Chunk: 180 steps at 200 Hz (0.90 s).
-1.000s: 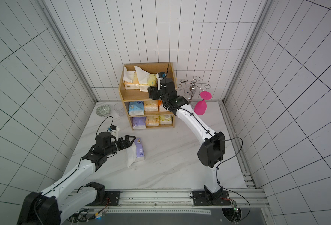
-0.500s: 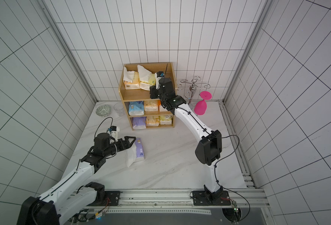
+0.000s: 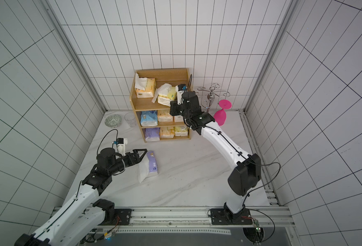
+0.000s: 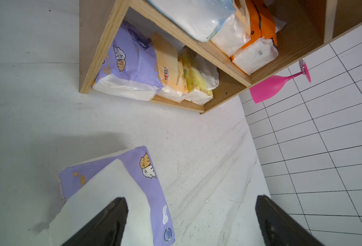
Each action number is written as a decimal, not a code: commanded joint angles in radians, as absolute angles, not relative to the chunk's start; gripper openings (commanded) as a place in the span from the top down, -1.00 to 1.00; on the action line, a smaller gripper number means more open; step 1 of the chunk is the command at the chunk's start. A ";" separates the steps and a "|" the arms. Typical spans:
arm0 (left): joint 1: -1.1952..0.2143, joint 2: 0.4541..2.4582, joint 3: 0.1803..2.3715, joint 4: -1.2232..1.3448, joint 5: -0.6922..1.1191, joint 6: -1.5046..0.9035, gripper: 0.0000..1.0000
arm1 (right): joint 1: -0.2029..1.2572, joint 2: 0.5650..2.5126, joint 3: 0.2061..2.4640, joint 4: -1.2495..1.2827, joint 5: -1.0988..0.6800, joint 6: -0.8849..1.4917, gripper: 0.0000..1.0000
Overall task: Remove the tissue boxes from the shelf
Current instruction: Pick up a box of tissues from the shelf, then place the box of tissues at the center of the board.
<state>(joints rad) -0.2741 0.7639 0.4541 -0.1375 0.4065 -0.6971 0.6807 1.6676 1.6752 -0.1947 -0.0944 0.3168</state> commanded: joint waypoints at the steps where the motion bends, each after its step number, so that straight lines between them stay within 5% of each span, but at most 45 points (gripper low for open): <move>1: -0.299 0.723 0.466 -0.153 0.380 -0.744 -0.96 | 0.691 1.547 1.531 -0.155 -0.143 0.292 1.00; 92: -0.472 0.549 0.464 -0.239 0.165 -0.807 -0.96 | 0.837 1.091 0.989 -0.141 -0.191 0.240 1.00; 180: -0.486 0.413 0.403 -0.386 0.074 -0.808 -0.96 | 0.955 1.049 0.546 0.105 -0.114 0.367 1.00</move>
<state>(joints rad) -0.4835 0.4446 0.4290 -0.3294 0.1158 -0.8059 0.9340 1.0470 0.6380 -0.0597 -0.1497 0.3069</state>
